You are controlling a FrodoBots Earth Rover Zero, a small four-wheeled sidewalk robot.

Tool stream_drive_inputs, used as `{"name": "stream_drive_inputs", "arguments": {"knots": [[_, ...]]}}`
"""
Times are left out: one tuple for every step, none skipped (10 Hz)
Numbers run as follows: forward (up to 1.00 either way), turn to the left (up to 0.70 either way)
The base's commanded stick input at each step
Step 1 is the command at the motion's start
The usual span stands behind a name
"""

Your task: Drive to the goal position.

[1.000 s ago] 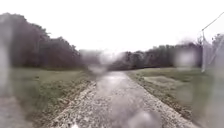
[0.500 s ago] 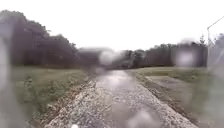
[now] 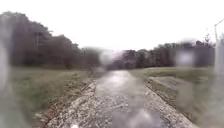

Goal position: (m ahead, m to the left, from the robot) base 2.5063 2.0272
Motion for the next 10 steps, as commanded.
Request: {"name": "stream_drive_inputs", "arguments": {"knots": [[0.70, 0.00], [0.70, 0.00], [0.70, 0.00], [0.70, 0.00], [0.70, 0.00], [0.70, 0.00], [0.70, 0.00], [0.70, 0.00], [0.70, 0.00], [0.70, 0.00]]}}
